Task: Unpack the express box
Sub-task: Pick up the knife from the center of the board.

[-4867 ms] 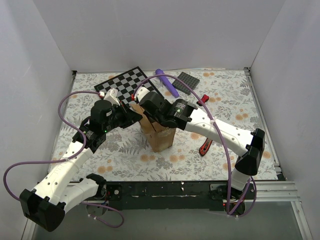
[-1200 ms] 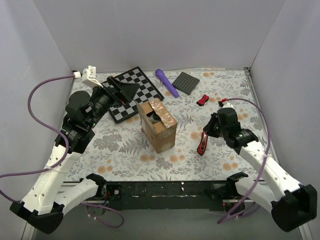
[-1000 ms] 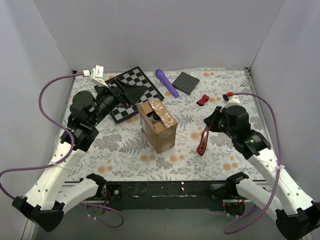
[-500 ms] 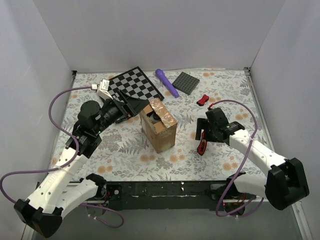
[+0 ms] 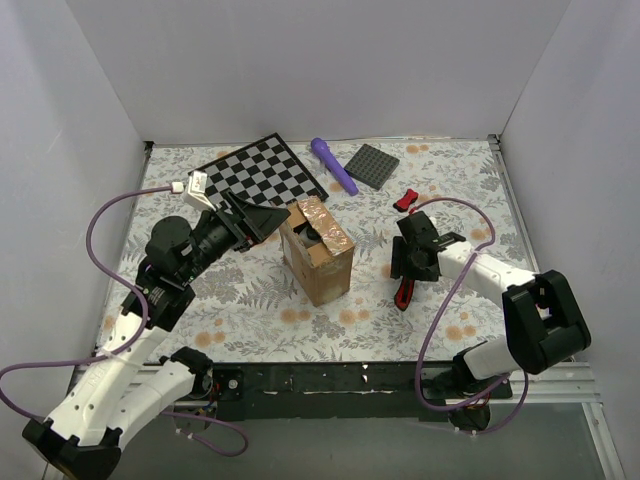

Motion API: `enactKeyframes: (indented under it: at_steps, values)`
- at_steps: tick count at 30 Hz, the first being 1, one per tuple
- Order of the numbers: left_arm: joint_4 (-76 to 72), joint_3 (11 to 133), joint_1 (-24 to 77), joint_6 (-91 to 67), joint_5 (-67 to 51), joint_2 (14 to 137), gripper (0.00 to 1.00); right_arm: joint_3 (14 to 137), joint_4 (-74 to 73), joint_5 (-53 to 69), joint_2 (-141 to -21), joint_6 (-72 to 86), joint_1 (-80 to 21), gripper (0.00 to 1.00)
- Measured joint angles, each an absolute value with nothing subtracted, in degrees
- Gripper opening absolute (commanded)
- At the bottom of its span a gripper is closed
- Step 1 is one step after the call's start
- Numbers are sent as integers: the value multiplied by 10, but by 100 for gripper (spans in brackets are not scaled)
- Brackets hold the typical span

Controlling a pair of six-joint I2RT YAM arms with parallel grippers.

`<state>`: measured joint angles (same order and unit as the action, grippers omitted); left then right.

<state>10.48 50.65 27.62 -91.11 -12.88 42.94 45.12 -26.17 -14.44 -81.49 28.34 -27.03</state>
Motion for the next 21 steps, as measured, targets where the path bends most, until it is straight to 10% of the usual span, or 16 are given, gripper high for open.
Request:
enactKeyframes:
  at_steps: [9,21]
  values:
    - [113,504,276,-911,-121,437,88,451,-239,-143,-841,283,-270,61]
    - [116,504,276,-916,-119,450,88,428,-218,-140,-833,268,-264,22]
